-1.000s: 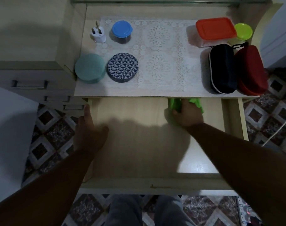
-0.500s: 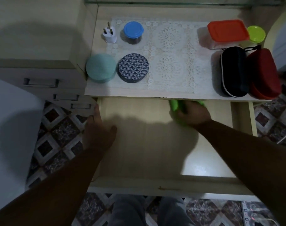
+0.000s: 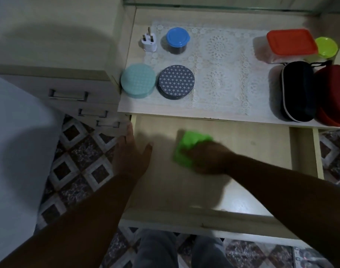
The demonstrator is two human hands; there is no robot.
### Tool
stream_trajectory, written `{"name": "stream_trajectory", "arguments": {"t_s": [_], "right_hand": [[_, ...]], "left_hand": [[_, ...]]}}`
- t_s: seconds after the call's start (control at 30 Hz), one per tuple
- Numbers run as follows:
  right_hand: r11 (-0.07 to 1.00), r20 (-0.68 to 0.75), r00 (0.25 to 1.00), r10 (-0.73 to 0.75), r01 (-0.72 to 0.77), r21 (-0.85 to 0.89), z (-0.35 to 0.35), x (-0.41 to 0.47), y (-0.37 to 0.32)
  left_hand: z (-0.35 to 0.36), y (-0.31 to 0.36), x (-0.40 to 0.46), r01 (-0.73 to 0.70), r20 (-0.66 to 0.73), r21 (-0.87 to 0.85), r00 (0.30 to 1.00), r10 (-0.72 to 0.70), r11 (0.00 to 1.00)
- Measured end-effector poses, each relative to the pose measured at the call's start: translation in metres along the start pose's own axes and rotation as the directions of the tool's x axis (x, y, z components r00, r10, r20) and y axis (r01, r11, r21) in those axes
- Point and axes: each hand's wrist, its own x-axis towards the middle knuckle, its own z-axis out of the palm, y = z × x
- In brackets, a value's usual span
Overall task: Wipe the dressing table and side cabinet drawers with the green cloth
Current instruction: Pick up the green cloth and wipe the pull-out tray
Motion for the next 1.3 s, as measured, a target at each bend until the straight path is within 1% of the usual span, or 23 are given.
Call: {"name": "stream_trajectory", "arguments": {"t_s": [0.03,0.07,0.13,0.17,0.2,0.27,0.33,0.37,0.4,0.47,0.53,0.6,0.63,0.67,0.7,0.73,0.8,0.87,0.93,0.97,1.07,1.17,1.3], "right_hand": [[0.945,-0.075,0.943,0.323,-0.317,0.082,-0.009,0.006,0.011],[0.778,-0.136,0.783,0.607,-0.551,0.302,-0.016,0.011,0.017],[0.364,-0.048,0.44,0.897,-0.672,0.645,-0.023,0.025,0.014],[0.285,-0.008,0.375,0.927,-0.691,0.665,-0.021,0.032,0.006],[0.341,-0.051,0.397,0.916,-0.709,0.617,-0.015,0.038,-0.005],[0.692,-0.28,0.64,0.716,-0.595,0.41,0.006,0.043,-0.036],[0.983,-0.327,0.941,0.084,-0.025,0.18,0.023,0.04,-0.068],[0.947,-0.189,0.942,-0.279,0.302,0.105,0.028,0.036,-0.077],[0.847,-0.044,0.852,-0.522,0.524,0.092,0.031,0.033,-0.077],[0.751,0.056,0.75,-0.66,0.654,0.089,0.024,0.04,-0.062],[0.871,-0.011,0.871,-0.491,0.491,0.006,0.012,0.059,-0.04],[0.999,-0.245,0.969,0.026,-0.015,0.046,-0.006,0.077,-0.023],[0.922,-0.287,0.886,0.365,-0.302,0.24,-0.016,0.084,-0.017],[0.735,-0.229,0.734,0.64,-0.496,0.463,-0.022,0.088,-0.015],[0.584,-0.161,0.62,0.768,-0.575,0.573,-0.025,0.092,-0.017],[0.579,-0.19,0.586,0.788,-0.6,0.552,-0.022,0.094,-0.02],[0.752,-0.306,0.694,0.652,-0.541,0.376,-0.006,0.096,-0.037],[0.971,-0.314,0.924,0.218,-0.175,0.159,0.014,0.089,-0.062],[0.974,-0.192,0.955,-0.225,0.226,-0.02,0.023,0.082,-0.068],[0.948,-0.148,0.938,-0.314,0.303,-0.092,0.021,0.083,-0.061],[0.987,-0.098,0.995,-0.031,0.015,-0.158,-0.012,0.1,-0.038],[0.923,0.033,0.923,0.384,-0.385,0.02,-0.029,0.11,-0.026],[0.862,-0.091,0.857,0.507,-0.503,0.062,-0.01,0.109,-0.057]], "left_hand": [[0.0,0.0,-0.001,0.005,-0.005,-0.016,1.0,-0.005,1.0],[0.001,-0.001,-0.002,0.004,-0.007,-0.035,1.0,-0.004,0.999],[0.002,-0.003,-0.003,-0.01,-0.002,-0.064,1.0,0.01,0.998],[0.002,-0.004,-0.002,-0.009,-0.001,-0.08,1.0,0.009,0.997],[0.003,-0.007,0.0,0.002,-0.006,-0.115,1.0,-0.003,0.993],[0.004,-0.01,0.003,0.036,-0.026,-0.25,0.999,-0.044,0.967],[0.004,-0.014,0.004,0.086,-0.055,-0.415,0.991,-0.119,0.906],[0.005,-0.017,0.003,0.13,-0.054,-0.482,0.983,-0.178,0.866],[0.006,-0.018,0.003,0.179,-0.035,-0.53,0.972,-0.233,0.829],[0.007,-0.02,0.004,0.232,-0.001,-0.564,0.96,-0.281,0.792],[0.008,-0.021,0.005,0.225,-0.017,-0.562,0.959,-0.283,0.796],[0.009,-0.022,0.006,0.21,-0.043,-0.559,0.959,-0.281,0.802],[0.009,-0.023,0.006,0.203,-0.049,-0.565,0.959,-0.278,0.8],[0.009,-0.022,0.005,0.191,-0.05,-0.572,0.963,-0.267,0.798],[0.009,-0.022,0.005,0.184,-0.045,-0.579,0.965,-0.257,0.795],[0.007,-0.021,0.006,0.181,-0.037,-0.584,0.968,-0.248,0.791],[0.005,-0.02,0.006,0.185,-0.026,-0.589,0.969,-0.247,0.786],[0.004,-0.017,0.005,0.191,-0.024,-0.598,0.967,-0.255,0.778],[0.003,-0.016,0.004,0.206,-0.009,-0.6,0.964,-0.264,0.773],[0.003,-0.017,0.004,0.199,-0.012,-0.602,0.966,-0.258,0.773],[0.004,-0.017,0.004,0.164,-0.047,-0.611,0.969,-0.243,0.774],[0.007,-0.019,0.005,0.136,-0.076,-0.609,0.971,-0.228,0.781],[0.005,-0.017,0.005,0.095,-0.094,-0.62,0.976,-0.194,0.779]]}}
